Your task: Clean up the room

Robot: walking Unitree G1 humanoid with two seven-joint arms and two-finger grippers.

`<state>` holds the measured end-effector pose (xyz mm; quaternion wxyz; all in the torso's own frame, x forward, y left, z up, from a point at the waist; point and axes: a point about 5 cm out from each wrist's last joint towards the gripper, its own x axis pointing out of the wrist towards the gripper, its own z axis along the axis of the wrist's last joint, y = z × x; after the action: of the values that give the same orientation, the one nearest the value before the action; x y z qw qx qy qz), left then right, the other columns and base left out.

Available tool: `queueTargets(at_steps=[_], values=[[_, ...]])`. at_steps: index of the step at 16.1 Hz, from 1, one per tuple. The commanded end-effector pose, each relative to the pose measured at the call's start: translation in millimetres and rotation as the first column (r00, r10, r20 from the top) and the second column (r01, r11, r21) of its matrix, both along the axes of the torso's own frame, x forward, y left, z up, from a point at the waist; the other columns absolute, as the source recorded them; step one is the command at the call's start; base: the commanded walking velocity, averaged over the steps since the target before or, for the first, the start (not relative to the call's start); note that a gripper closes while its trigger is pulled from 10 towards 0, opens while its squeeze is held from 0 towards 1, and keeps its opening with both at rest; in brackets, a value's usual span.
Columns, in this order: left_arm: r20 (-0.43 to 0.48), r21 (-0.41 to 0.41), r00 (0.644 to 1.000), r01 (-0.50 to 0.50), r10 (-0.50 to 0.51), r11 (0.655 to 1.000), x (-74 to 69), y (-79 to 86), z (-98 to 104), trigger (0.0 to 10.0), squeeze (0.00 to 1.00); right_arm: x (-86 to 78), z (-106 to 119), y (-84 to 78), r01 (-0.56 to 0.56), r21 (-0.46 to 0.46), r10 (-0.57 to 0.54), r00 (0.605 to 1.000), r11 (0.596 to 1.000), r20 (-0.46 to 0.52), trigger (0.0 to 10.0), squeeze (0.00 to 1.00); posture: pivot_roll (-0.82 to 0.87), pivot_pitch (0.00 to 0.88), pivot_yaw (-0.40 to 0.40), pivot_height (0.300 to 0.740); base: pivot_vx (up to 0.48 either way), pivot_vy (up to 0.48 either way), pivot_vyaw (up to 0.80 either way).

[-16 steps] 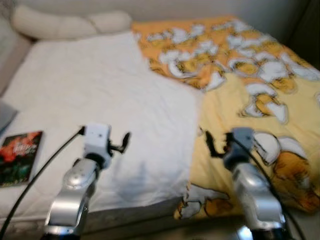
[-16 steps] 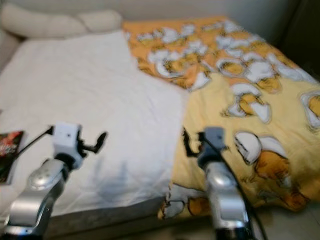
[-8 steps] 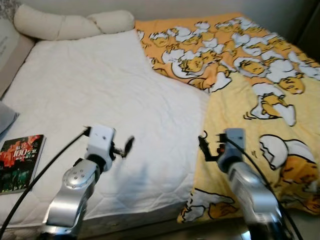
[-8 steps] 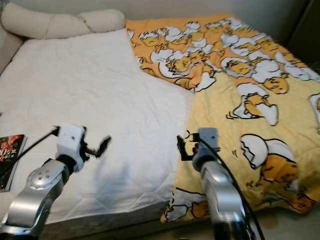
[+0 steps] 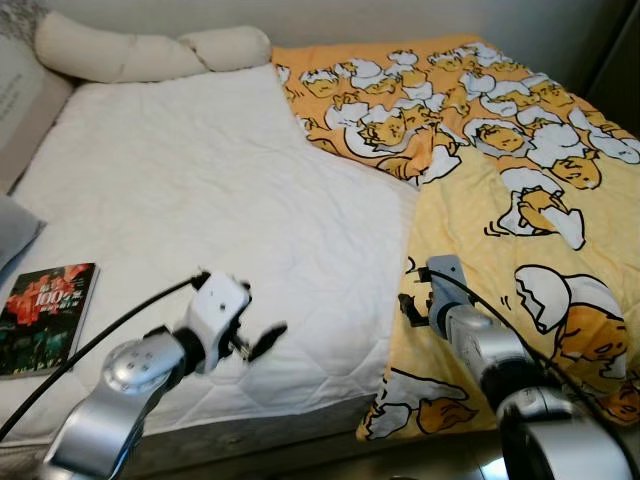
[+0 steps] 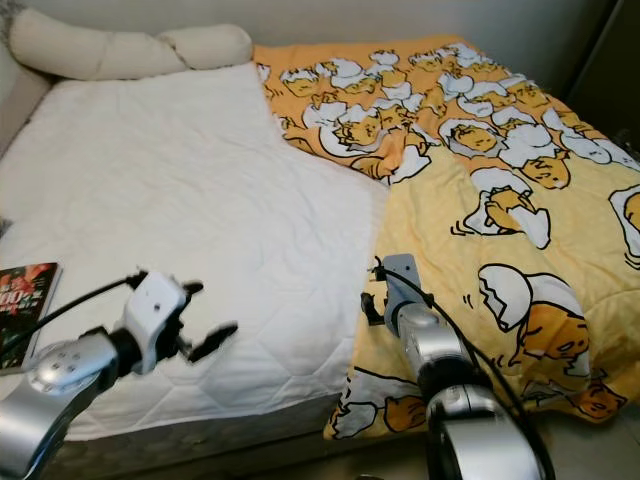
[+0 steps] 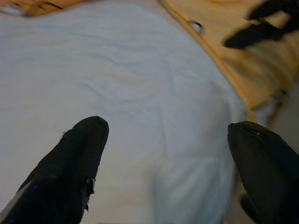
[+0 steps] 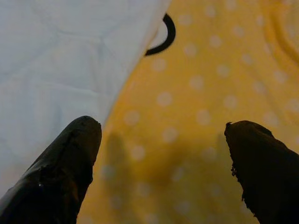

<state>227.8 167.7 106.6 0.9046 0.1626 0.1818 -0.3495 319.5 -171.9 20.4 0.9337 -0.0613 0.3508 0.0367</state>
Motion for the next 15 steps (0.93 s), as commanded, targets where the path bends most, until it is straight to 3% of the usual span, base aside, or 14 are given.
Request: queueTargets(at_steps=[1, 4, 6, 7, 9, 10, 15], values=[[-0.007, 0.000, 1.000, 0.025, -0.025, 1.000, -3.8, -0.9, 4.6, 10.0, 0.05, 2.4, 0.6, 0.8, -0.011, 0.008, 0.011, 1.000, 1.000, 0.001, 10.0, 0.00, 0.05, 0.000, 0.023, 0.740, 0.000, 0.000, 0.00], [-0.017, 0.008, 0.999, 0.032, -0.032, 0.999, -13.6, 0.9, 10.2, 10.0, 0.04, 0.1, -4.8, 0.3, -0.004, 0.052, 0.006, 1.000, 0.999, -0.030, 10.0, 0.00, 0.09, 0.042, 0.020, 0.740, 0.000, 0.000, 0.00], [-0.047, 0.005, 0.998, 0.049, -0.048, 0.999, -25.8, -0.2, 11.8, 10.0, 0.05, -4.7, -10.6, -0.6, -0.005, 0.055, 0.007, 0.999, 0.999, -0.052, 3.8, 0.00, 0.10, 0.075, 0.020, 0.740, 0.000, 0.000, 0.00], [-0.066, -0.002, 0.996, 0.063, -0.063, 0.998, -32.7, -1.8, 13.6, 10.0, 0.05, -8.7, -15.0, -1.7, -0.006, 0.040, 0.009, 0.997, 0.999, -0.072, 2.6, 0.00, 0.11, 0.089, 0.017, 0.740, 0.000, 0.000, 0.00], [-0.074, -0.002, 0.995, 0.064, -0.064, 0.998, -36.2, -1.9, 14.6, 10.0, 0.05, -11.9, -18.6, -3.1, -0.012, 0.008, 0.013, 0.996, 1.000, -0.086, 2.4, 0.00, 0.11, 0.102, 0.009, 0.740, 0.000, 0.000, 0.00], [-0.080, 0.000, 0.995, 0.058, -0.058, 0.998, -38.0, -1.7, 15.3, 10.0, 0.05, -13.2, -20.0, -3.7, -0.014, -0.006, 0.013, 0.996, 1.000, -0.089, 2.7, 0.00, 0.12, 0.108, 0.008, 0.740, 0.000, 0.000, 0.00], [-0.113, 0.003, 0.992, 0.063, -0.063, 0.998, -47.9, -0.2, 19.1, 10.0, 0.05, -18.3, -24.6, -8.8, -0.002, -0.004, 0.001, 0.995, 1.000, -0.097, 2.8, 0.00, 0.14, 0.147, 0.022, 0.740, 0.000, 0.000, 0.00]])
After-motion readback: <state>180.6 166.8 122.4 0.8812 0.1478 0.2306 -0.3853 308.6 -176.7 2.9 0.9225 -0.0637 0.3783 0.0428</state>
